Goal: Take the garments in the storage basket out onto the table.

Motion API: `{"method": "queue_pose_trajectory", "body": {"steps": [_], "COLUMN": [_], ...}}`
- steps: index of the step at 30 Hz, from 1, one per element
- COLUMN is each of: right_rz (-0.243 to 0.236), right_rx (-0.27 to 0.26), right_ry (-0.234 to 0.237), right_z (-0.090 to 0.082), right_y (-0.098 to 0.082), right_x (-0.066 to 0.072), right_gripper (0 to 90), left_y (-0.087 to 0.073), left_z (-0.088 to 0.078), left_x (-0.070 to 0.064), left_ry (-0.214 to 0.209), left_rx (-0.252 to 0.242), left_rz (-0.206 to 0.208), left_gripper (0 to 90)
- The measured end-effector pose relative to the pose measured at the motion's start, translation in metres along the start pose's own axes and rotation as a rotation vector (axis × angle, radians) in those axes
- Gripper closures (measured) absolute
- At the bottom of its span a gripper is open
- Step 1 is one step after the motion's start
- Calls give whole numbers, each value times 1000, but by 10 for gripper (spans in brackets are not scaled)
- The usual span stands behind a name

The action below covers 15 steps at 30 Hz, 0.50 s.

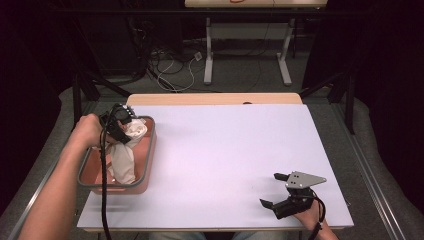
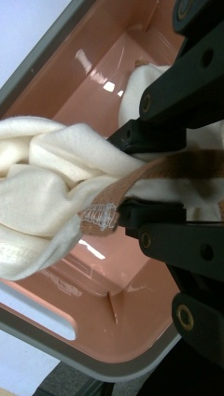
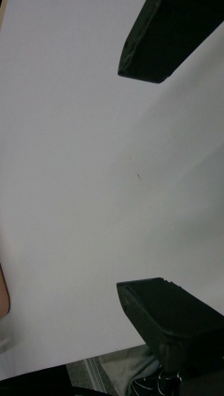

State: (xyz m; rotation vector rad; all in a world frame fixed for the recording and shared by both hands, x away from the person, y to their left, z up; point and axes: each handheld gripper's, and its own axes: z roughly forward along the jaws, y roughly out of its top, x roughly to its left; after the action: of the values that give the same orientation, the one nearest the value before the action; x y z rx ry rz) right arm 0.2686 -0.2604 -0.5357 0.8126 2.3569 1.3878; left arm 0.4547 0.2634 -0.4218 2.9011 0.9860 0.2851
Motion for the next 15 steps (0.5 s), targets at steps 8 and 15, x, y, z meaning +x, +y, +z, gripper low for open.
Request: {"method": "queue_pose_trajectory", "body": {"steps": [8,15], "right_rz": [2,7], "right_rx": [2,9], "right_ry": [-2,4], "right_z": [0,1], "right_y": [0,-1], "right_x": [0,0], "right_gripper": [0,0], "left_y": [2,2], "left_z": [-6,-11], "left_x": [-2,-3], "left_ry": [1,3], "left_rx": [5,11], "left_rz": [14,22], "left_gripper": [698,699]}}
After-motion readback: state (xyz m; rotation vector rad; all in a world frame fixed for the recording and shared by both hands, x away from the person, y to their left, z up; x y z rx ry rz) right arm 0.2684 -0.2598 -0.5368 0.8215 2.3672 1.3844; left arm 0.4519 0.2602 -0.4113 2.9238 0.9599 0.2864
